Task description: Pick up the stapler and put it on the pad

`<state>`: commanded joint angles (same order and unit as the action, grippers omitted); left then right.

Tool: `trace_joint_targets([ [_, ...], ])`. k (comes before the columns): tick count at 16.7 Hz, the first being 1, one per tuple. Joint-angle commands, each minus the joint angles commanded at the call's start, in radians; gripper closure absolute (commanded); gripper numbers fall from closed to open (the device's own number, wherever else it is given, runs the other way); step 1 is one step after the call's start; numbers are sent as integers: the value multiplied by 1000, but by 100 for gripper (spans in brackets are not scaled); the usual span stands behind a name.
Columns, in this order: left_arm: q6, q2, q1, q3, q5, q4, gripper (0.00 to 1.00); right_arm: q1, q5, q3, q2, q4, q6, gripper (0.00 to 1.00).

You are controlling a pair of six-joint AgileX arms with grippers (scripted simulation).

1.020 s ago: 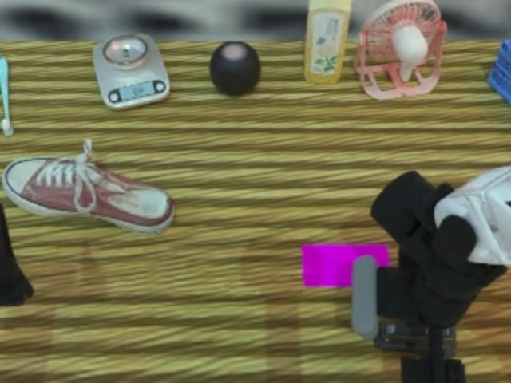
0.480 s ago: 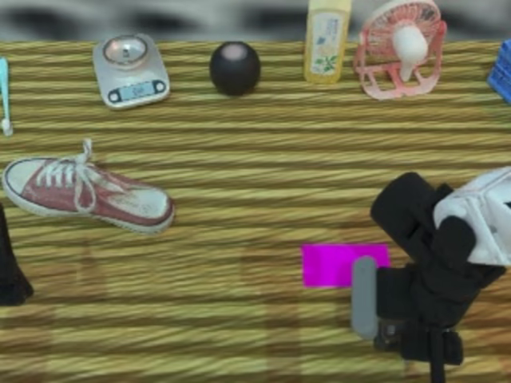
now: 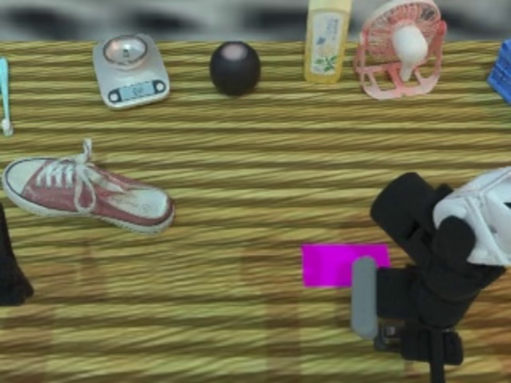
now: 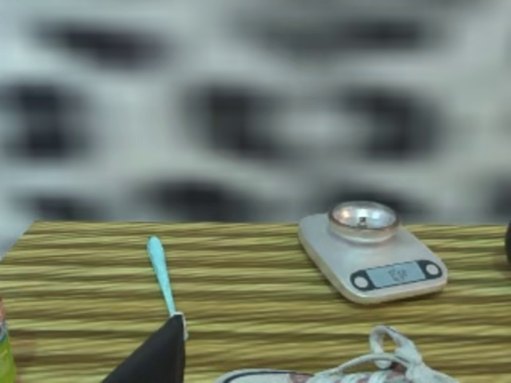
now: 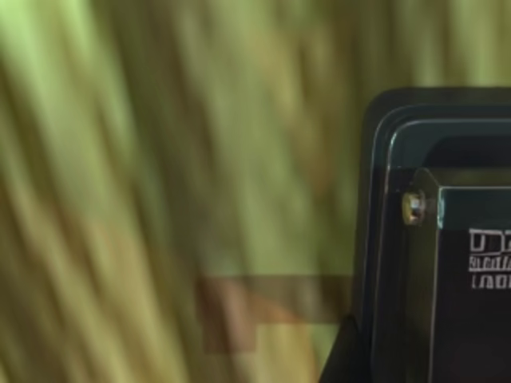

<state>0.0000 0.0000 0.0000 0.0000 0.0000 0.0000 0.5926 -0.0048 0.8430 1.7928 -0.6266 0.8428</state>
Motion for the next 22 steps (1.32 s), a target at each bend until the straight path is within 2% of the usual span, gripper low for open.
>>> trace_joint_targets([
  [6,0,0,0,0,0,0,0,2,0,27,-16,-40,4,100],
  [15,0,0,0,0,0,0,0,4,0,222,-182,-408,8,100],
  [22,0,0,0,0,0,0,0,3,-2,245,-176,-426,14,100],
])
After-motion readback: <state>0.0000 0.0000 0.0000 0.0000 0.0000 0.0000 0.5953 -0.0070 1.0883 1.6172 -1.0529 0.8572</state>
